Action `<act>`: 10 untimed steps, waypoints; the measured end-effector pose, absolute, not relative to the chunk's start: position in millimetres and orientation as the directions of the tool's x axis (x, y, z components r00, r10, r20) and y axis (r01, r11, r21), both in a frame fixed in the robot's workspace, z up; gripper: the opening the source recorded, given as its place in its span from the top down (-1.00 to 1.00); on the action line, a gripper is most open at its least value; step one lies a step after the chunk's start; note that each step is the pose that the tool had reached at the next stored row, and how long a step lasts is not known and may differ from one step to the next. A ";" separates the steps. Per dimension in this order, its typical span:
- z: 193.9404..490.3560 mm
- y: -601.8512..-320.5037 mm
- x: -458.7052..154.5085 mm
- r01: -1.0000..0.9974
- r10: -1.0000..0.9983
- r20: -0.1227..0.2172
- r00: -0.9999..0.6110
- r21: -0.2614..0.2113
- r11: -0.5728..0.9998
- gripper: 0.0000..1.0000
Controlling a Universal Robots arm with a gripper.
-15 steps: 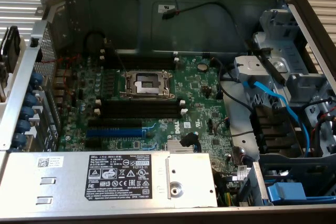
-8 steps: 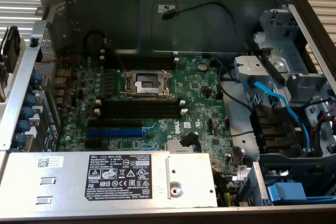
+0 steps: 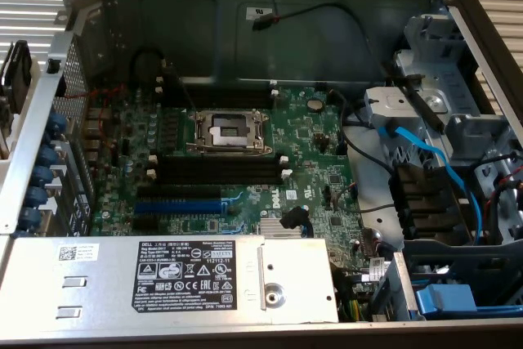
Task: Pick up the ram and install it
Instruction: 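Pick up the ram and move it above insertion slot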
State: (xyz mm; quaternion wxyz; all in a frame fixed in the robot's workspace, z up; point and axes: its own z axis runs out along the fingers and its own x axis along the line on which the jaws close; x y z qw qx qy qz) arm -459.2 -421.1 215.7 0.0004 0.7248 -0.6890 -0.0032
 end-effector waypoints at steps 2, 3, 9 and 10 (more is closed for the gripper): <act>214.9 -421.1 -459.2 -0.999 -0.999 -0.004 0.051 0.007 -0.051 0.64; 214.4 -421.1 -459.2 -0.999 -0.999 -0.004 0.051 0.007 -0.051 0.64; 211.1 -421.1 -459.2 -0.999 -0.999 -0.004 0.053 0.014 -0.053 0.64; 211.0 -421.1 -459.2 -0.998 -0.999 -0.004 0.054 0.015 -0.054 0.64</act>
